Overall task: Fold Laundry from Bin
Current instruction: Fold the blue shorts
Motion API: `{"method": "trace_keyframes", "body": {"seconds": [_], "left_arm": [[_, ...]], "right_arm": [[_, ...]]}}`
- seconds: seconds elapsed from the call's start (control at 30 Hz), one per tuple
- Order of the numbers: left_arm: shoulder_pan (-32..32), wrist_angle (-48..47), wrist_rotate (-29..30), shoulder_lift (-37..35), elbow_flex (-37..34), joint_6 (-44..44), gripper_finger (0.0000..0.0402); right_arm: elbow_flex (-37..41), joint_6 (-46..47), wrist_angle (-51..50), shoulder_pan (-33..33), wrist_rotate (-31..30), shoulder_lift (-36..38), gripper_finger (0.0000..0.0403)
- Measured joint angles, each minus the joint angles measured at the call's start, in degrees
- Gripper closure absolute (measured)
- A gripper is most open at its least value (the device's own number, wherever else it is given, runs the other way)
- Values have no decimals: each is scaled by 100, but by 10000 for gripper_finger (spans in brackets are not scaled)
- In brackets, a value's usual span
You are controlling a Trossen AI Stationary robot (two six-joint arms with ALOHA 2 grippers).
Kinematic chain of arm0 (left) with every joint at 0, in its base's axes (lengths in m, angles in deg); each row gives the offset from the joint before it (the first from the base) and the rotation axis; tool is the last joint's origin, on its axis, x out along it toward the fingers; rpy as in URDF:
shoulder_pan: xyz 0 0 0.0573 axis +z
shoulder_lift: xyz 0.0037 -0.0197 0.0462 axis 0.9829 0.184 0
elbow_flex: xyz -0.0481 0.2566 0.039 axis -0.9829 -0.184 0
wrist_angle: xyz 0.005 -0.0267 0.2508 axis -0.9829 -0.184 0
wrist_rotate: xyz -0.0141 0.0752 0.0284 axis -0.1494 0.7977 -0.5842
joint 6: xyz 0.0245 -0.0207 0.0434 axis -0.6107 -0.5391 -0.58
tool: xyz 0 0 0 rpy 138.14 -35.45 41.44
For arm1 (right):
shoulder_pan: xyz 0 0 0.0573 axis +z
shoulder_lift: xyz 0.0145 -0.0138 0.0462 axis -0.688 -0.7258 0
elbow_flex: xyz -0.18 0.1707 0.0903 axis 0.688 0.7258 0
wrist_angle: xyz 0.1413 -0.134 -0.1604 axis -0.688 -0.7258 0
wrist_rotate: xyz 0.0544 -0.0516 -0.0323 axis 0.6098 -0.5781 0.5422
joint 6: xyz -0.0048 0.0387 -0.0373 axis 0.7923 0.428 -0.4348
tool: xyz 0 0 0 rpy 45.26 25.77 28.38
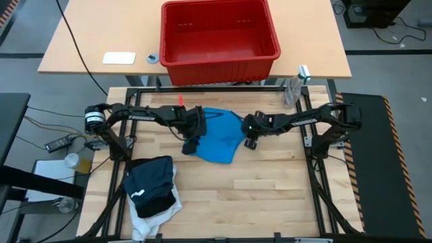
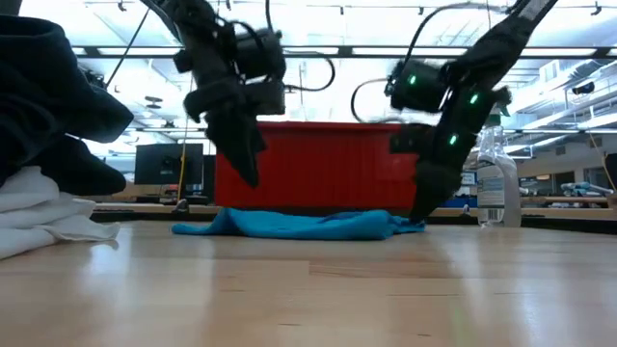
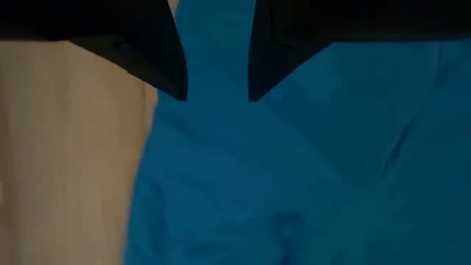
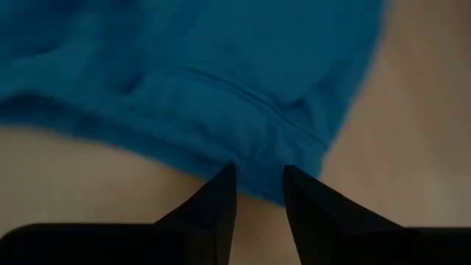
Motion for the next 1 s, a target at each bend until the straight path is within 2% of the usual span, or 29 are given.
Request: {"method": "trace_keyframes", "body": {"seconds": [0.1,0.2,0.33,0.4,0.43,0.57,0.63,0.7,0.8,1.0], "left_arm": [[-159,-71,439,-16,217,352,258],[-247,-276,825,-42,442,456,258],[-260,-349,883,-42,588,288,258],[-260,-310,880,-42,599,118,258],[-260,-353,840,-42,599,38,258],[-285,-546,306,-42,599,-208,258],[-384,-653,187,-31,599,-340,258],[-544,-709,187,-29,547,-466,258],[-837,-796,220,-29,328,-515,258],[-1180,-476,1290,-22,-353,-564,248]], "right_arm": [[-35,-526,122,-399,-925,-326,282],[-314,-172,-281,-710,-1836,-429,282],[-696,277,-814,-874,-2183,-85,282],[-775,220,-709,-832,-1902,245,282],[-784,134,-611,-796,-1518,446,282],[-756,-90,-445,-575,898,1032,282],[-697,-82,-459,-338,1551,1183,282],[-599,3,-476,-18,1561,1259,282],[-503,190,-497,415,1126,1270,282],[-483,665,-198,884,448,1270,282]]}}
